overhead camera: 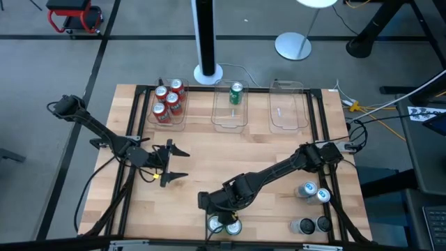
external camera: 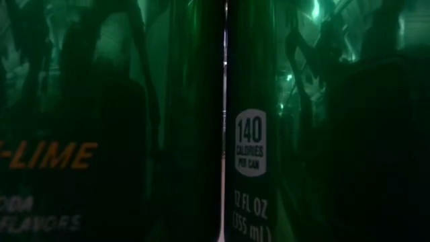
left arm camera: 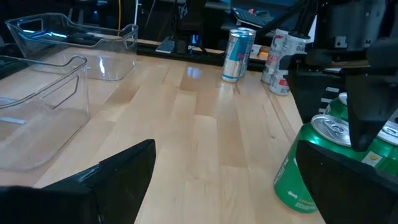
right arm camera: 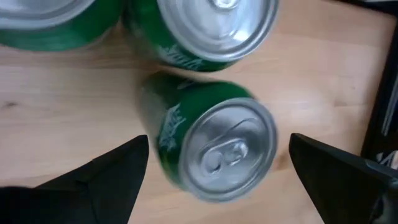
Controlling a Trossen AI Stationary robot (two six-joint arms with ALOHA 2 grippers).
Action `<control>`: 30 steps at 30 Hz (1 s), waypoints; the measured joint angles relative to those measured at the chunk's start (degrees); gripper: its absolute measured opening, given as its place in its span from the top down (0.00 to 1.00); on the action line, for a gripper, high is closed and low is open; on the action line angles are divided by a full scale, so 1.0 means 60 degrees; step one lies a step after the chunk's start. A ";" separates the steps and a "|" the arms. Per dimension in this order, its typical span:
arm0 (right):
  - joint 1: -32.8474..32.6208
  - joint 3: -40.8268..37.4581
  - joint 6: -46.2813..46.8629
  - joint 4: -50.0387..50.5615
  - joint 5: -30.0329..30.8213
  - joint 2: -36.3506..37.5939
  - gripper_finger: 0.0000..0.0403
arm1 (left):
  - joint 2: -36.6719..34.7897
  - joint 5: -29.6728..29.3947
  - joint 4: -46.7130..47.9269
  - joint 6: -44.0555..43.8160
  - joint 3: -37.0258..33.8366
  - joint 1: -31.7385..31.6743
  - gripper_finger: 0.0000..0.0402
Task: Sort soda cans
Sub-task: Put the top green soda can into the middle transparent bin
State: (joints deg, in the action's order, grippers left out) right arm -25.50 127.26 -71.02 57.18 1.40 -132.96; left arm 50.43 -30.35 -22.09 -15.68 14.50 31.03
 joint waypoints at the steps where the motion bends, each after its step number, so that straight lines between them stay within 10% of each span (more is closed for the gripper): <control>1: 0.0000 0.0004 -0.0003 -0.0069 -0.0018 -0.0020 0.04 | 0.0000 0.0000 0.0012 0.0000 -0.0002 0.0000 0.07; 30: 0.0138 -0.0892 -0.0242 -0.0898 -0.0162 -0.0277 0.04 | 0.0004 -0.0004 0.0007 0.0000 -0.0007 -0.0007 0.07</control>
State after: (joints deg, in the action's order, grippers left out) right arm -24.67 121.91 -72.48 51.79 0.43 -134.63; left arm 50.46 -30.37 -22.04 -15.68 14.46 30.98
